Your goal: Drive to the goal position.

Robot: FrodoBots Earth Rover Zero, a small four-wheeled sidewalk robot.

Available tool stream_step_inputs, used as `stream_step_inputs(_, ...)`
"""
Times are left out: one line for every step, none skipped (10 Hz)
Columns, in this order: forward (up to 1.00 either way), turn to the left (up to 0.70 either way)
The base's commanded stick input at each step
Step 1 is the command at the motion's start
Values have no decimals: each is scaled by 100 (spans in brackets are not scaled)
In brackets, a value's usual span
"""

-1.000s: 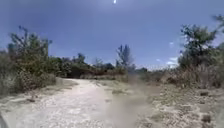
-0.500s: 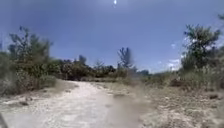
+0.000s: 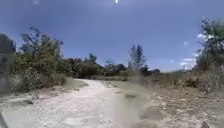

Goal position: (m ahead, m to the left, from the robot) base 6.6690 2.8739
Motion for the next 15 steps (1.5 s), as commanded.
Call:
stream_step_inputs(45,0)
stream_step_inputs(45,27)
stream_step_inputs(45,27)
stream_step_inputs(45,27)
stream_step_inputs(45,27)
stream_step_inputs(45,27)
stream_step_inputs(45,5)
stream_step_inputs(45,0)
stream_step_inputs(45,0)
stream_step_inputs(45,0)
stream_step_inputs(45,0)
stream_step_inputs(45,0)
stream_step_inputs(45,0)
stream_step_inputs(45,0)
stream_step_inputs(45,0)
